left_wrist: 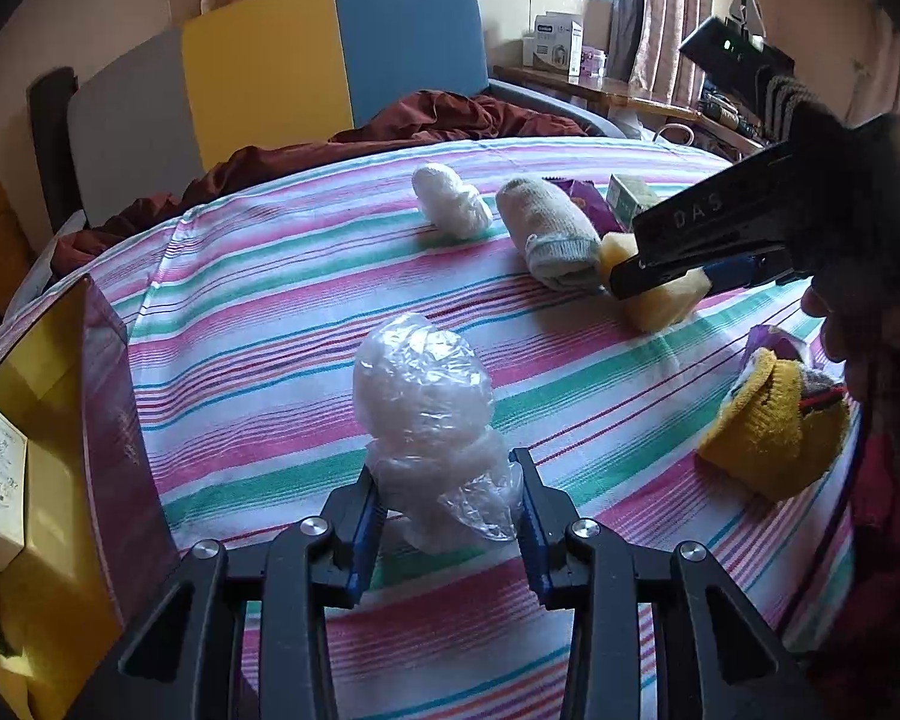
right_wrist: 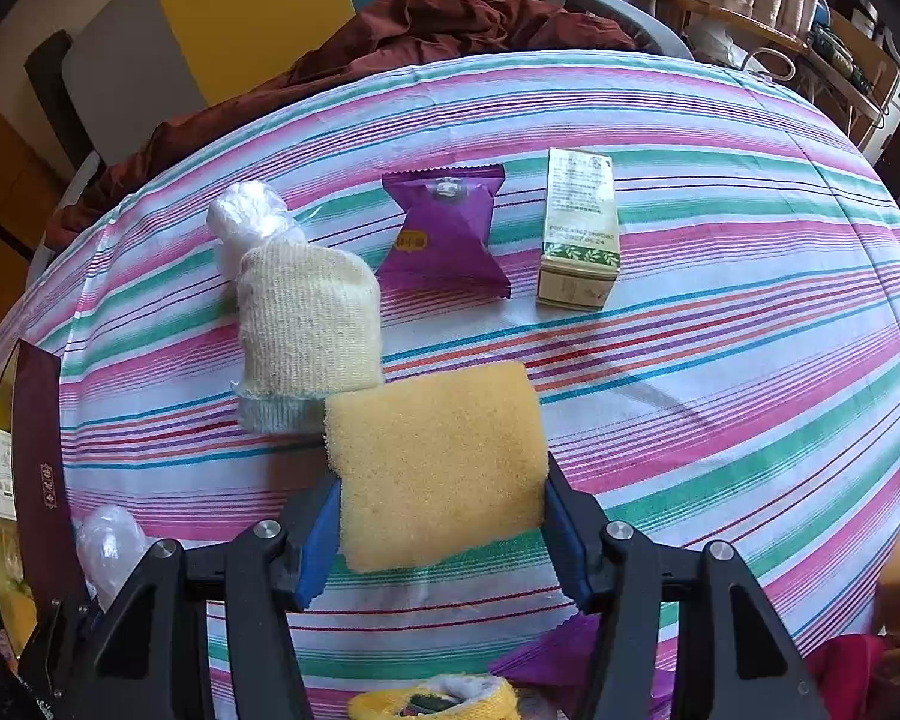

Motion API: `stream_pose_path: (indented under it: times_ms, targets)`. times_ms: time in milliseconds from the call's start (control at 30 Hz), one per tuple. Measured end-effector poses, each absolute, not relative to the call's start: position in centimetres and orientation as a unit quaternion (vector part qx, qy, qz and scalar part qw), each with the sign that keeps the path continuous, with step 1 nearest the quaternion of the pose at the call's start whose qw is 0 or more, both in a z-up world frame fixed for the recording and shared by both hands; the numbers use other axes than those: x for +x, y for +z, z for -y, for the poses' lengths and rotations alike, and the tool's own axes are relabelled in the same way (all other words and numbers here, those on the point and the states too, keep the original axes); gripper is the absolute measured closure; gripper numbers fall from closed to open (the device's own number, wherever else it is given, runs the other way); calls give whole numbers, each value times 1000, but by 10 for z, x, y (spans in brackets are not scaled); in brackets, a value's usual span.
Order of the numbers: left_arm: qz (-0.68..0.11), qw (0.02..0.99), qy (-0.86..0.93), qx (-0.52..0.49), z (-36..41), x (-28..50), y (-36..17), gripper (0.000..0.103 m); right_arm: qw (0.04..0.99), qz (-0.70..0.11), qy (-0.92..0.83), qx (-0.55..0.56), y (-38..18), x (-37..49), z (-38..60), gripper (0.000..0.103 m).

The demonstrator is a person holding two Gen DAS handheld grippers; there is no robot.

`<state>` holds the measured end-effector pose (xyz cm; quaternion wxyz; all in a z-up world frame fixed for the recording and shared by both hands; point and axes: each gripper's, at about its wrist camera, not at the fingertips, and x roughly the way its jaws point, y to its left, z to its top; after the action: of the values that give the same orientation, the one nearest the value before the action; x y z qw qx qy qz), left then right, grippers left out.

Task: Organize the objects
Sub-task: 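Carry the clear plastic bag into the gold tray and open the left tool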

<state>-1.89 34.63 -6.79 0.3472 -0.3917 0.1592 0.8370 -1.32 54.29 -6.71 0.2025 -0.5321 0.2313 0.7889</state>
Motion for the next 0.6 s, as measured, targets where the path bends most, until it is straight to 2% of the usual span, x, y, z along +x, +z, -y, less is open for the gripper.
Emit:
stream_pose_path:
  times_ms: [333, 600]
  targets:
    - [-52, 332, 864, -375, -258, -35, 6, 64, 208, -218, 792, -531, -68, -15, -541, 44]
    - [15, 243, 882, -403, -156, -102, 16, 64, 214, -205, 794, -531, -67, -17, -538, 44]
